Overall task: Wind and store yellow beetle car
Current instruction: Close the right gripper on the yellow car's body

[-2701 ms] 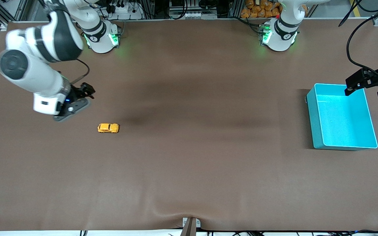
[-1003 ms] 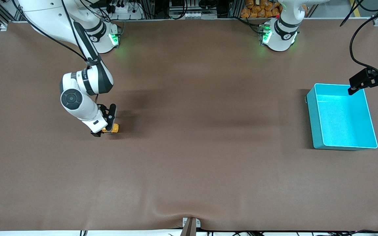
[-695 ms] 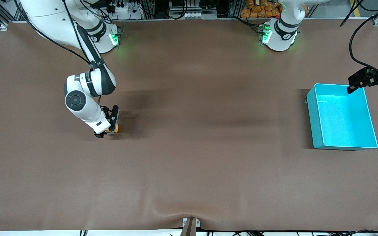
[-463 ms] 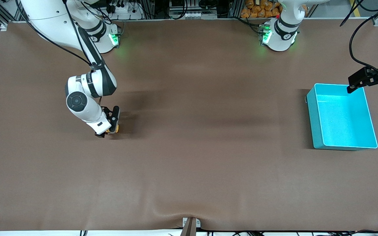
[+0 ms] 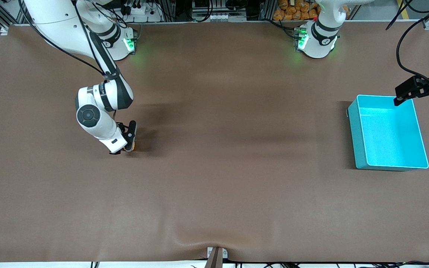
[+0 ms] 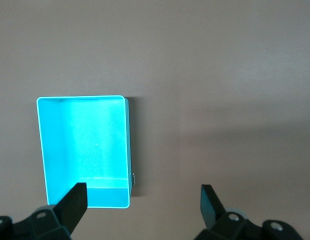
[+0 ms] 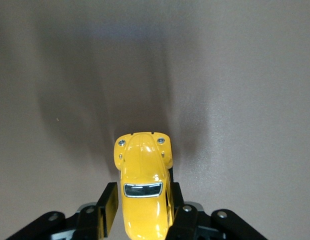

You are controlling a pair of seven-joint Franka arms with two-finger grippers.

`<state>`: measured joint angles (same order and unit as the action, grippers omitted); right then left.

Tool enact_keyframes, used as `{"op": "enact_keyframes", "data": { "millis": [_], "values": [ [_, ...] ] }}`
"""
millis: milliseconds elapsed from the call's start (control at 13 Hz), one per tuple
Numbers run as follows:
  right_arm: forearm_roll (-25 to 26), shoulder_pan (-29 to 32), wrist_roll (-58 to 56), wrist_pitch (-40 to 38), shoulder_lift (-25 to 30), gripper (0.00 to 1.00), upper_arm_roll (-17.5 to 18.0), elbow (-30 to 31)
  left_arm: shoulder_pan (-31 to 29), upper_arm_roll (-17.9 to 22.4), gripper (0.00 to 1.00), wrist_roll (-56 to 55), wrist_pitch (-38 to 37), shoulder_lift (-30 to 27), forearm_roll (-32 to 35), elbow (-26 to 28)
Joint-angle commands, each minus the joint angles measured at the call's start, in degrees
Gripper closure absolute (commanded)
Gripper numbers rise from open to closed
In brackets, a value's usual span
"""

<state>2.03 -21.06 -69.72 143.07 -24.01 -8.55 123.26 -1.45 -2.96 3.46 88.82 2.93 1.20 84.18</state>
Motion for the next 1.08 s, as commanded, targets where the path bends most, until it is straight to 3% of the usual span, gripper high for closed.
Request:
{"op": "enact_keyframes", "data": {
  "millis": [0,309,1003],
  "values": [
    [-1.15,-0.21,-0.60,-0.25,-0.60,0.59,0.03,-0.83,-0.13,-0.21,0.00,0.32,-0.75,-1.17,1.00,0.28],
    [-1.06,-0.03,-0.95,-0.16,-0.69,0.68,0.03,-0.92,-0.13,-0.21,0.00,0.32,-0.75,-1.17,1.00,0.37],
    [-1.06,2.60,-4.99,-0.25,-2.53,0.69,0.03,-1.97,0.04,-0.21,0.00,-0.38,-0.75,-1.09,0.91,0.37]
  ]
}}
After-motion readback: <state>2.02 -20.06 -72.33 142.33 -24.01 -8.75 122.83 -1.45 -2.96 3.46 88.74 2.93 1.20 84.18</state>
